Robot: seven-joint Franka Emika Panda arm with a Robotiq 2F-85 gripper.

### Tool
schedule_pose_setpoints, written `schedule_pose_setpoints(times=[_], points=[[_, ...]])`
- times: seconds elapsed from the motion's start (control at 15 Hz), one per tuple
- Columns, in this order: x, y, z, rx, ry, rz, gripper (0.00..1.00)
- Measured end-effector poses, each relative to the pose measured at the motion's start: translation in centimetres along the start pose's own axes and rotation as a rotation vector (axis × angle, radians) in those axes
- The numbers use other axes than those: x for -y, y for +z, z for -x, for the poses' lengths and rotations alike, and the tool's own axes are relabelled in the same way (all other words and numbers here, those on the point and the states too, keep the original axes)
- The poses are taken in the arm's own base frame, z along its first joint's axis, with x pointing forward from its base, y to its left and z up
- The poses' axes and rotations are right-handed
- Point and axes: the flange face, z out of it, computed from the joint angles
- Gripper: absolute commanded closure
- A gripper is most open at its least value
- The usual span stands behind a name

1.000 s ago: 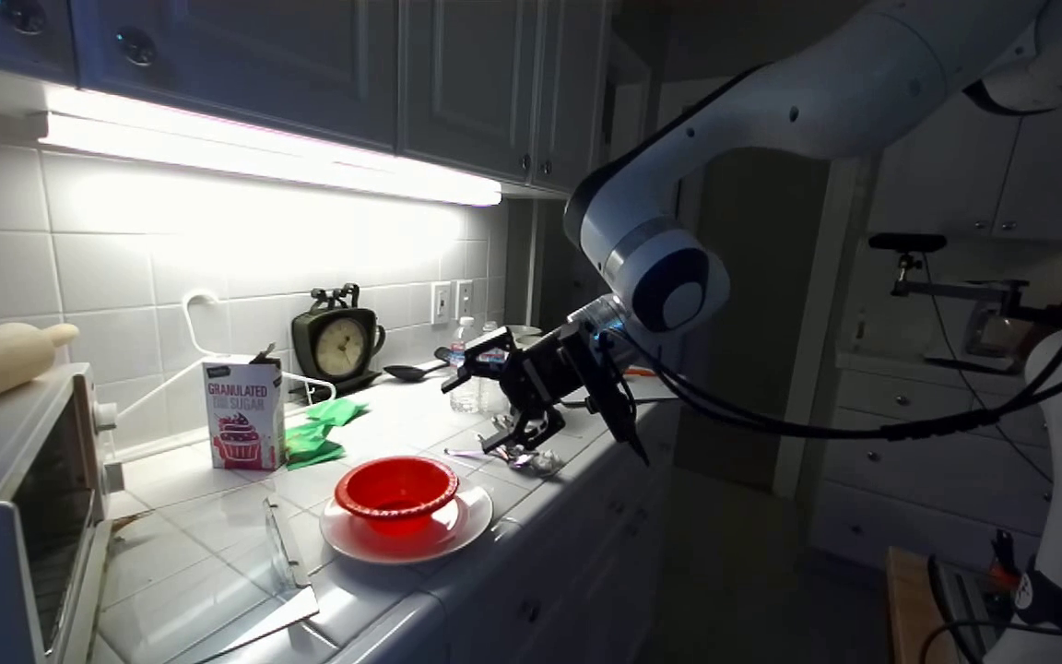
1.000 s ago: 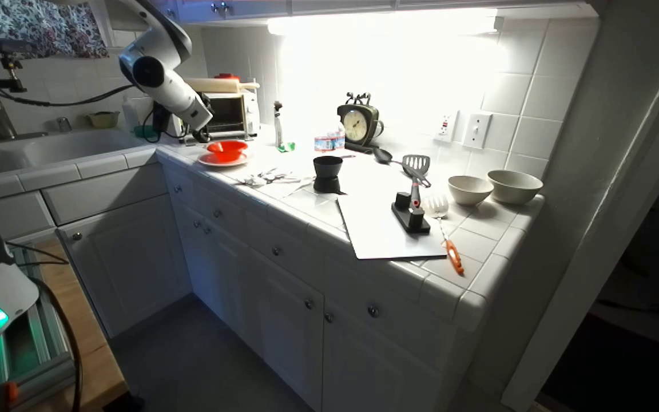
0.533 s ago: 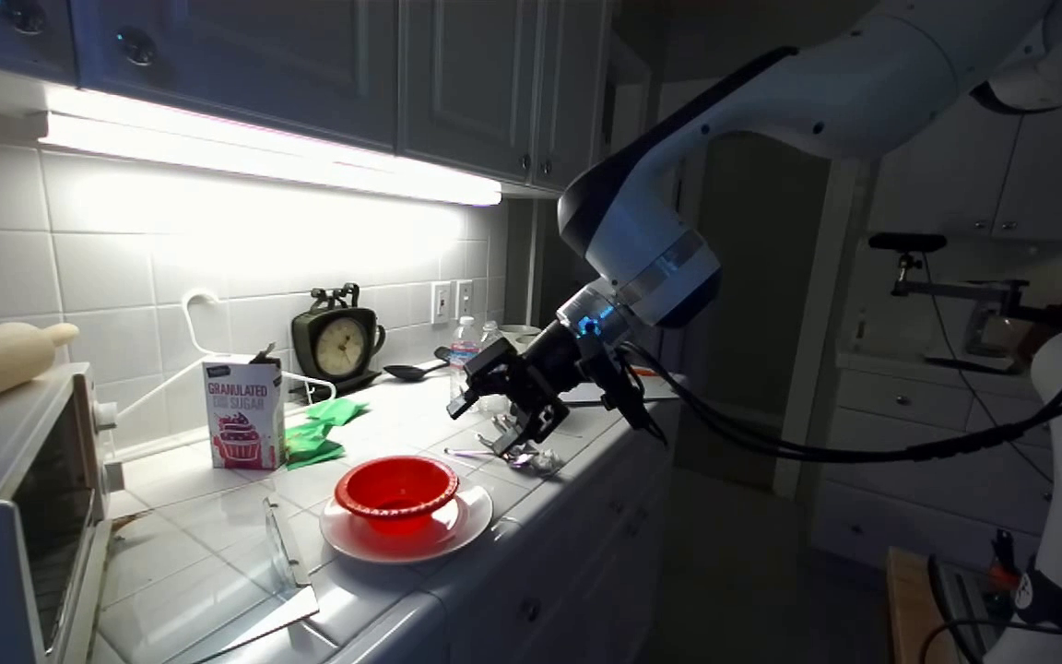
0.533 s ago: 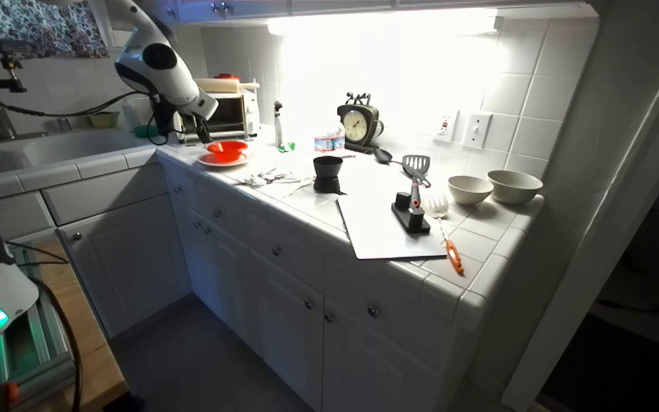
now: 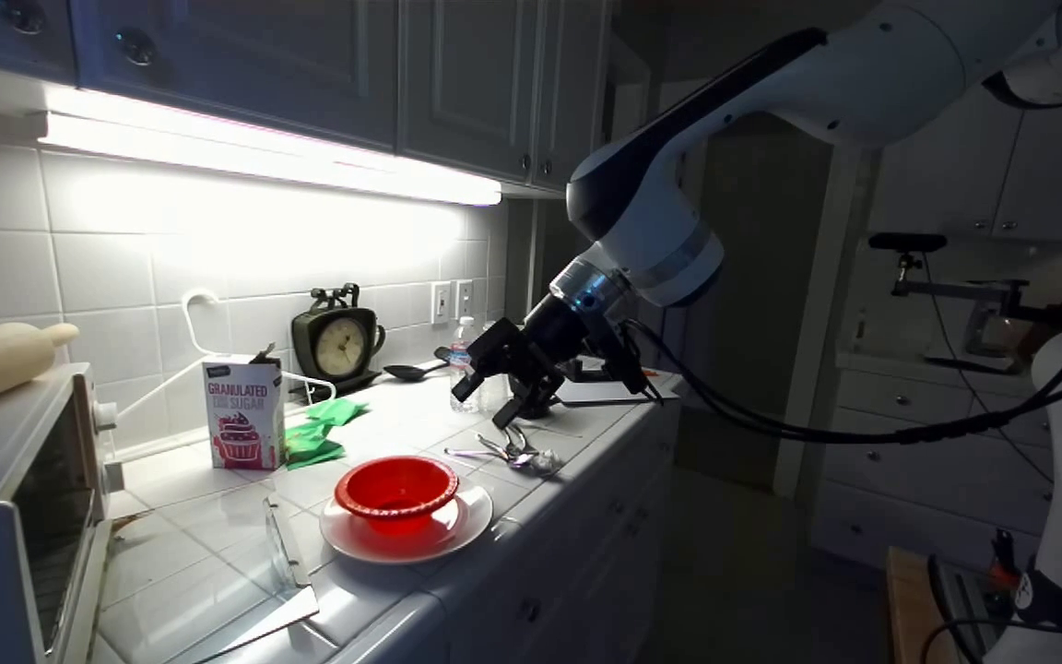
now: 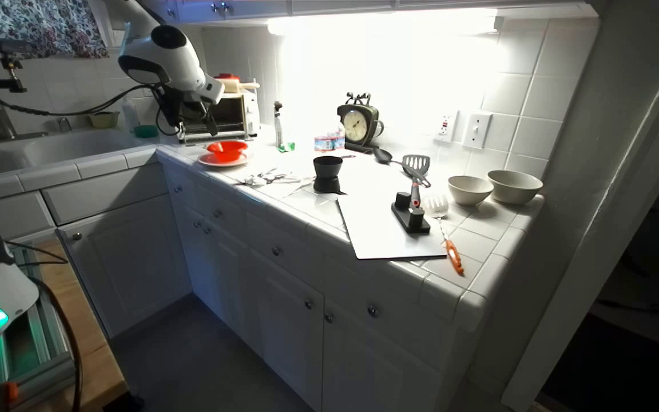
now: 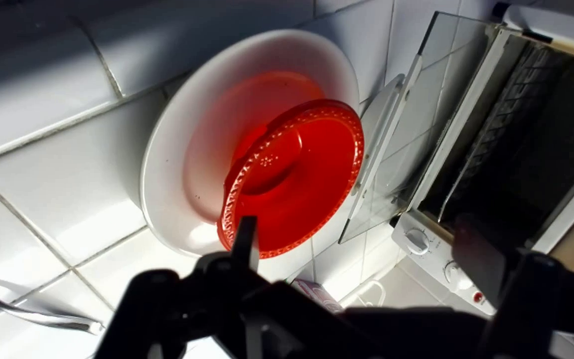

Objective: Put the bowl on the plate

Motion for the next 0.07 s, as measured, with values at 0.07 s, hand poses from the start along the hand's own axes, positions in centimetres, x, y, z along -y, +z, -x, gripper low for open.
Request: schedule_pose_setpoints(times=[0.07], points=[[0.24,-0.22,-0.14,0.011,-0.023,0.0,0.0]])
